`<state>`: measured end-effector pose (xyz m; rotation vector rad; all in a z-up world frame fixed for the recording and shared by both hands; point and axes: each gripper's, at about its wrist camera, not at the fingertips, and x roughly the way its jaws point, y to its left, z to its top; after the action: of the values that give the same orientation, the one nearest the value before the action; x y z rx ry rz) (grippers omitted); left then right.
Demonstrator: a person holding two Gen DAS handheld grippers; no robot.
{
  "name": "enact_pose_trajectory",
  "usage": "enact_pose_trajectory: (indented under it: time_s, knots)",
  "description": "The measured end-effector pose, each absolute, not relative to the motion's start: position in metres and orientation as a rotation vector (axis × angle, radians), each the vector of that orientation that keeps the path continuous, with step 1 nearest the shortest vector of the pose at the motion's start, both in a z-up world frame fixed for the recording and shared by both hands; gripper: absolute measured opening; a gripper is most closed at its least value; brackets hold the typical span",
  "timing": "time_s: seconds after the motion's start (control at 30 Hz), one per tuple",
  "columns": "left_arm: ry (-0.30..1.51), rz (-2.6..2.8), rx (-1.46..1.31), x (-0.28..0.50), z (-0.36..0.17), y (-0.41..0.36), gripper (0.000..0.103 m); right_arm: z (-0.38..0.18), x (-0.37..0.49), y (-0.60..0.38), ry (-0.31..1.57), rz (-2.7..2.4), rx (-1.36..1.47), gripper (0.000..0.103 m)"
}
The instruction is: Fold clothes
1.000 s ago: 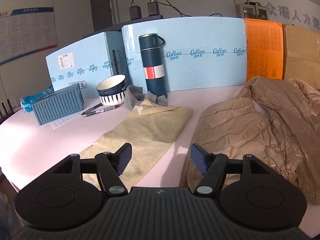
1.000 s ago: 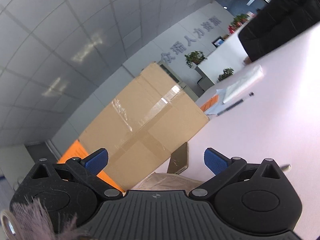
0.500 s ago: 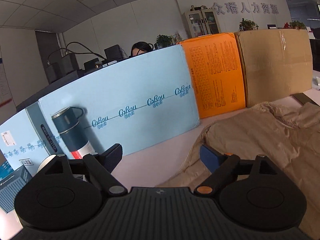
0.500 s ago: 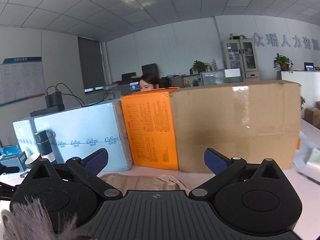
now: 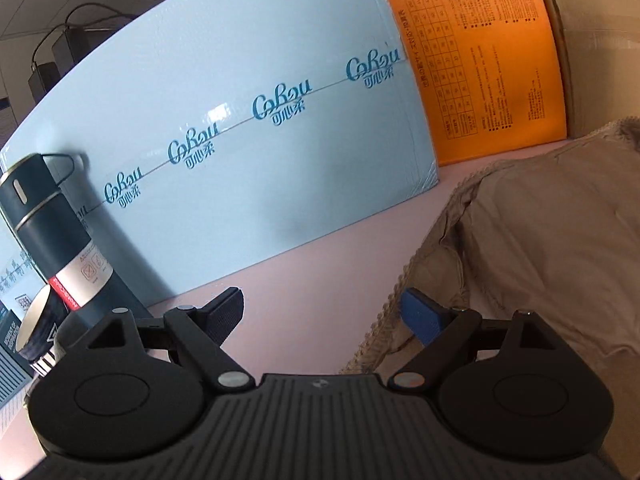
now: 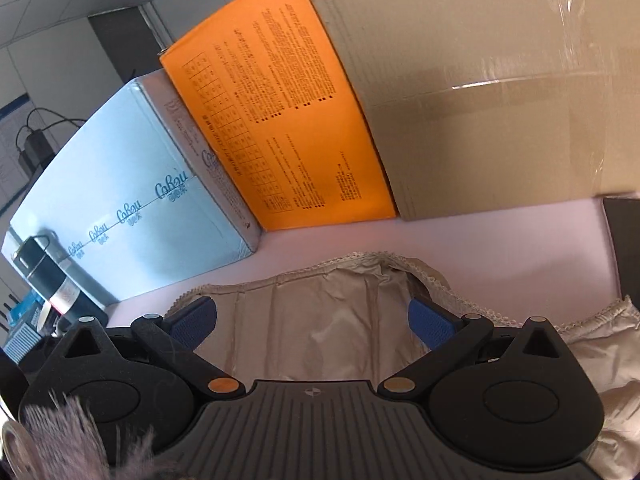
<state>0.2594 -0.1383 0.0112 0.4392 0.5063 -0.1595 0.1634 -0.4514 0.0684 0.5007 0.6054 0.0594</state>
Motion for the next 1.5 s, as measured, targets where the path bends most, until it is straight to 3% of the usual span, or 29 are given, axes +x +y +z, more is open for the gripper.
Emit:
enact_pose_trajectory:
  time_s: [0.1,0.17,0.2,0.27,0.3,0.33,0.57,0.6,0.63,0.7,0.9,1.3,1.5]
  knots:
    - [0.522,-0.140,0.474,0.262,-0.003,-0.136,0.083,0.063,0.175,-0.451,0.573,0.158,0.581,0.103]
    - [0.534,-0.153,0.464,0.263,-0.006,-0.133,0.075,0.058,0.189,-0.443,0.571,0.230,0.635,0.103]
    - [0.545,-0.154,0.449,0.265,-0.006,-0.130,0.066,0.054,0.197,-0.438,0.583,0.263,0.669,0.103]
    - [0.572,-0.135,0.403,0.269,-0.004,-0.124,0.032,0.041,0.214,-0.427,0.630,0.326,0.763,0.103]
    - [0.585,-0.111,0.385,0.272,-0.003,-0.121,0.007,0.034,0.221,-0.422,0.647,0.347,0.800,0.103]
    - [0.593,-0.076,0.371,0.277,-0.002,-0.117,0.003,0.028,0.226,-0.416,0.660,0.361,0.818,0.103]
    - [0.669,-0.095,0.238,0.294,0.008,-0.078,0.007,0.005,0.250,-0.396,0.716,0.121,0.595,0.103]
    - [0.680,-0.139,0.247,0.293,0.009,-0.077,0.022,0.005,0.250,-0.398,0.689,0.116,0.592,0.103]
    - [0.671,-0.171,0.259,0.290,0.009,-0.076,0.047,0.003,0.250,-0.399,0.672,0.112,0.593,0.103]
    - [0.635,-0.213,0.285,0.283,0.010,-0.079,0.082,-0.002,0.248,-0.403,0.626,0.121,0.602,0.103]
    - [0.608,-0.313,0.207,0.278,0.019,-0.077,0.082,-0.014,0.234,-0.410,0.486,0.185,0.596,0.103]
    - [0.606,-0.465,-0.045,0.277,0.026,-0.065,0.083,-0.016,0.231,-0.419,0.429,0.217,0.673,0.103]
    - [0.617,-0.429,0.127,0.272,0.021,-0.086,0.083,-0.016,0.231,-0.420,0.426,0.219,0.677,0.103]
